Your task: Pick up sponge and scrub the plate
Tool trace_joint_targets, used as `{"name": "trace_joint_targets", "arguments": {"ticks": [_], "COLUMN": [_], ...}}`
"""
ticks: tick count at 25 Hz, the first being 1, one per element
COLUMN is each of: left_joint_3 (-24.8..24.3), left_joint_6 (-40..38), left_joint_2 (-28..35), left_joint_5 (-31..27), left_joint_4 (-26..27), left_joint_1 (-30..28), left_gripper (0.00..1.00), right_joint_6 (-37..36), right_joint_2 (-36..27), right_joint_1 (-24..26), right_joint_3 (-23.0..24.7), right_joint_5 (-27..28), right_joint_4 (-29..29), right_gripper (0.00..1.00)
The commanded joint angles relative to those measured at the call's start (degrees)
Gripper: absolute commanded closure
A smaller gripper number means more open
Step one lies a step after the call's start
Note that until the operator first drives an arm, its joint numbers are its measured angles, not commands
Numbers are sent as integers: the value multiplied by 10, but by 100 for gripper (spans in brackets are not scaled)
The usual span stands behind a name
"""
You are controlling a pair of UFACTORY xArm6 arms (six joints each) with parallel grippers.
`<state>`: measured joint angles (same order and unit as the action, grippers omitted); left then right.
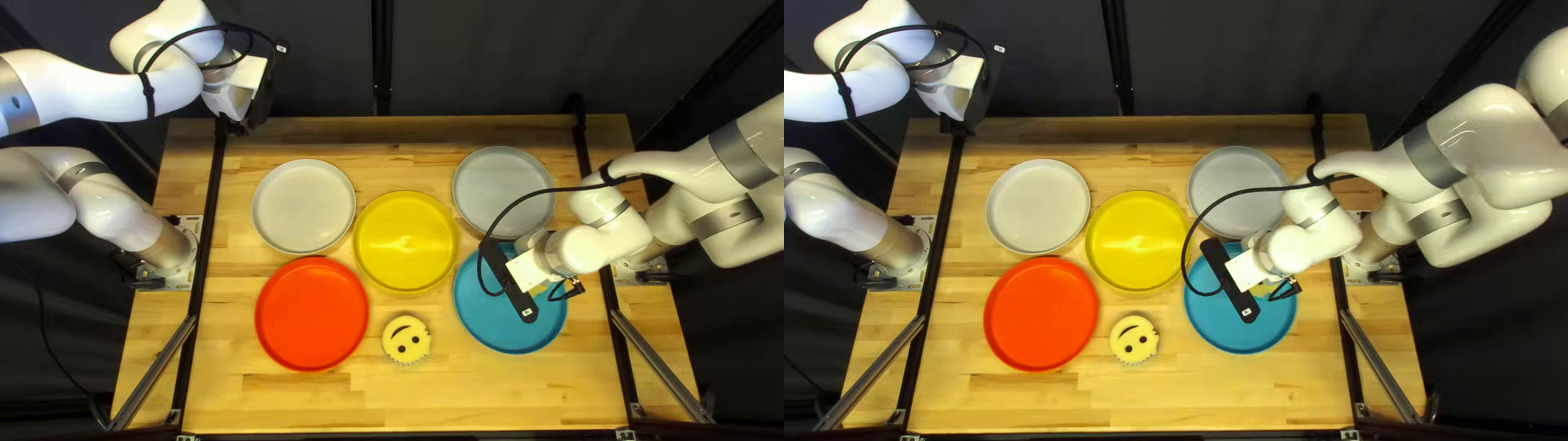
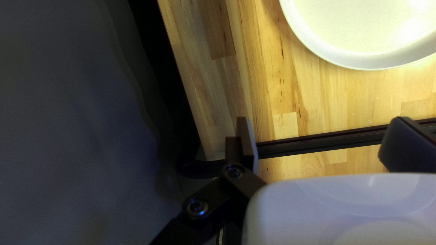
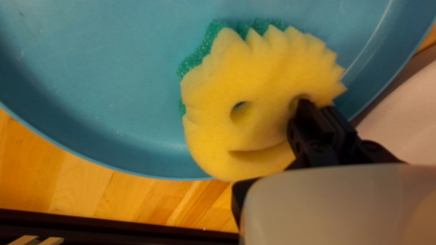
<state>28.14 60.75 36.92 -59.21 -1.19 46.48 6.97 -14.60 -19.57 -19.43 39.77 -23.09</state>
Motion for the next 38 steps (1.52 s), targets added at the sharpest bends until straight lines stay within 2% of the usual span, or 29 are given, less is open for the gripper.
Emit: {"name": "trace_joint_targets", "arguments": {"ticks": [1,4,9,13,19,31,35,38], "left_joint_3": [0,0,0,0,0,0,0,0], "left_joint_6": [0,0,0,0,0,0,0,0], "left_joint_2": [0,0,0,0,0,0,0,0], "left_joint_5": [0,0,0,0,0,0,0,0], "left_joint_4": [0,0,0,0,0,0,0,0], "left_joint_1": [0,0,0,0,0,0,0,0], "left_gripper": [0,0,0,0,0,0,0,0], "right_joint_6": [-2,-3,-2,1,12,39,57,58], "right_joint_2": [36,68,102,90,36,2,11,39], "right_joint_1": [6,10,15,10,-11,-74,-92,-84], "right_joint_3": [-46,-81,-105,-90,-31,8,-12,-43], "right_joint_5": [0,-7,-27,-30,-19,7,14,7], "right_joint_4": [-18,-33,-53,-53,-35,0,-5,-21], "right_gripper": [100,100,100,100,100,100,100,100]}}
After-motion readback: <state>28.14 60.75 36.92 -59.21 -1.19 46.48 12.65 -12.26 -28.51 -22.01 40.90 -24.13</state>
